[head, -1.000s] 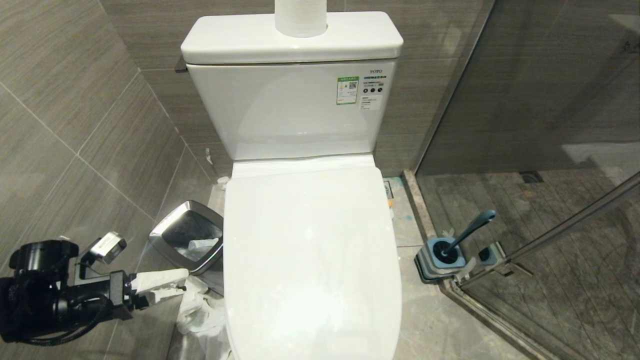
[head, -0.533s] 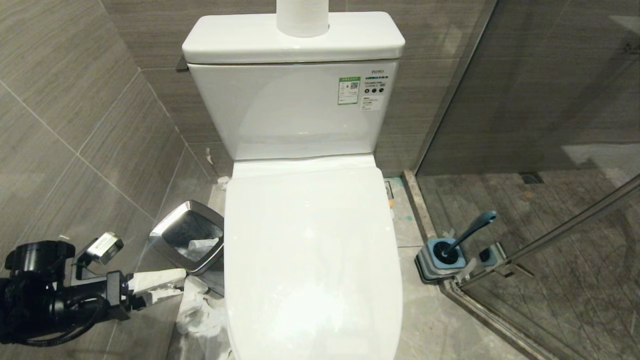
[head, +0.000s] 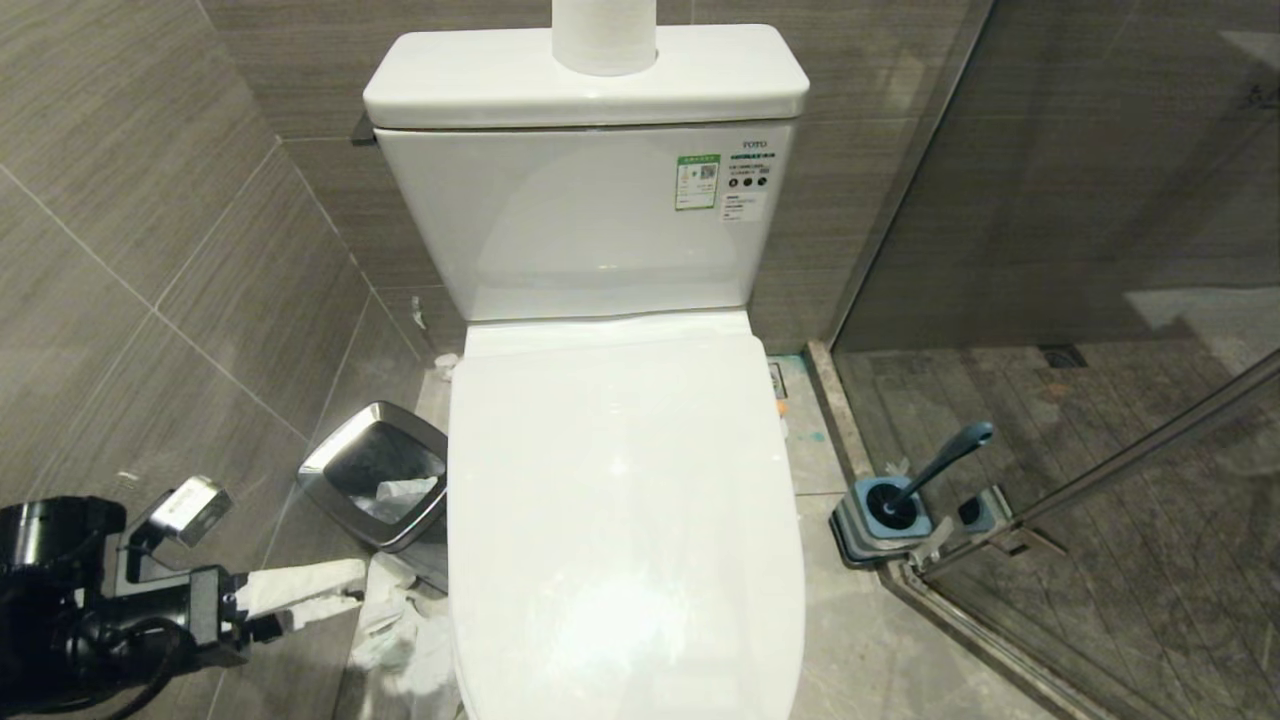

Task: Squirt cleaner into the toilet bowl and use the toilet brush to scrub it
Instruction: Use the left hand to lift the toilet lid slightly

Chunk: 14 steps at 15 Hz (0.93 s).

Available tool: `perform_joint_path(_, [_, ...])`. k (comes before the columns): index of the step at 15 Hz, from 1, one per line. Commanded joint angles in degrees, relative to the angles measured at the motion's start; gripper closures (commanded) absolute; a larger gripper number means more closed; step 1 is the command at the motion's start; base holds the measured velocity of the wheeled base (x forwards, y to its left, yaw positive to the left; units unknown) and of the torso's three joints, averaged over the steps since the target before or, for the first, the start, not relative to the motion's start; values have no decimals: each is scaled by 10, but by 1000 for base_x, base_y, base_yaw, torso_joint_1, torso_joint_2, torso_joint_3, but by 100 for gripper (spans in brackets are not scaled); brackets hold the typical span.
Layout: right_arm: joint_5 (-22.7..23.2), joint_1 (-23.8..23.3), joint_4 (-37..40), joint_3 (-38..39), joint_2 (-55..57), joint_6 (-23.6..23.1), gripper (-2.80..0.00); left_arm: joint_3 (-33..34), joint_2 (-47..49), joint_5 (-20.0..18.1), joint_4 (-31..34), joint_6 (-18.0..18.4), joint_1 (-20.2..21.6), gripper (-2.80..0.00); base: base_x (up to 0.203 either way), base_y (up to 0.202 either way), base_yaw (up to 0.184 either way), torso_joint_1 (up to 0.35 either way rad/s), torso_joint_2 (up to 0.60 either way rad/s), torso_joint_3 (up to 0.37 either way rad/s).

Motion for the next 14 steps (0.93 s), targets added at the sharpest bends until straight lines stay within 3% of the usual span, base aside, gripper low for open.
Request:
perform_joint_path(1, [0, 0, 0, 0, 1, -1, 0, 53, -47, -11, -2, 0, -23, -280, 0, 0, 0, 0, 0, 0])
perform_joint_path(3, [0, 0, 0, 0, 1, -1, 0, 80, -71, -14, -2, 0, -52, -280, 0, 0, 0, 0, 0, 0])
perform_joint_path(14, [0, 0, 0, 0, 1, -1, 0, 62, -10, -10, 1, 20, -82, -280, 0, 0, 0, 0, 0, 0])
